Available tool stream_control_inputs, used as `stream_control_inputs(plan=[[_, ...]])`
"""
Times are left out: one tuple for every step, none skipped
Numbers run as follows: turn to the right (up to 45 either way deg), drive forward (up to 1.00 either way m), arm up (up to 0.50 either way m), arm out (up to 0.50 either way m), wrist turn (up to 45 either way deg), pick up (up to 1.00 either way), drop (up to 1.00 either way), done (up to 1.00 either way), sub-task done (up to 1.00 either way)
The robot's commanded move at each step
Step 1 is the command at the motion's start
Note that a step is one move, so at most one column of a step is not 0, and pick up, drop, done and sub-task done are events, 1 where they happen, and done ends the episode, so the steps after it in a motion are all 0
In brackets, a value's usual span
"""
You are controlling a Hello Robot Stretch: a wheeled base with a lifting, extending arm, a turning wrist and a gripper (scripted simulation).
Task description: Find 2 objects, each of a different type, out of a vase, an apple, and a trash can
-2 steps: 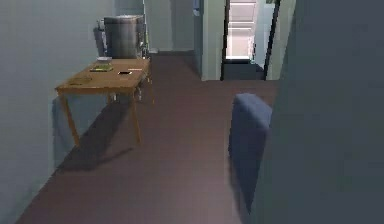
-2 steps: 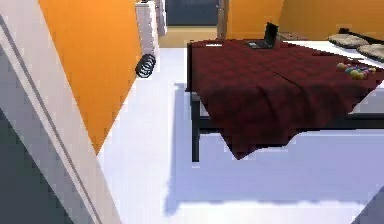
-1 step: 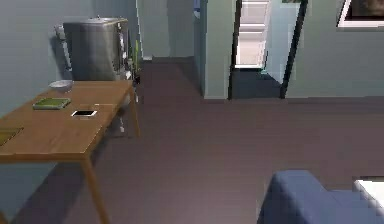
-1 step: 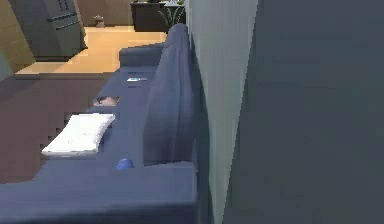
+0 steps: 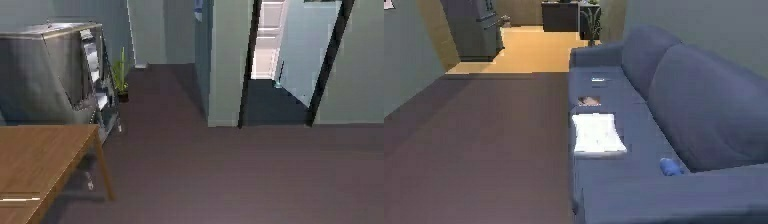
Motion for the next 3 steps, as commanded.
stream_control_inputs(plan=[[45.0, 0.00, 0.00, 0.00, 0.0, 0.00, 0.00, 0.00, 0.00], [30.0, 0.00, 0.00, 0.00, 0.0, 0.00, 0.00, 0.00, 0.00], [0.0, 1.00, 0.00, 0.00, 0.0, 0.00, 0.00, 0.00, 0.00]])
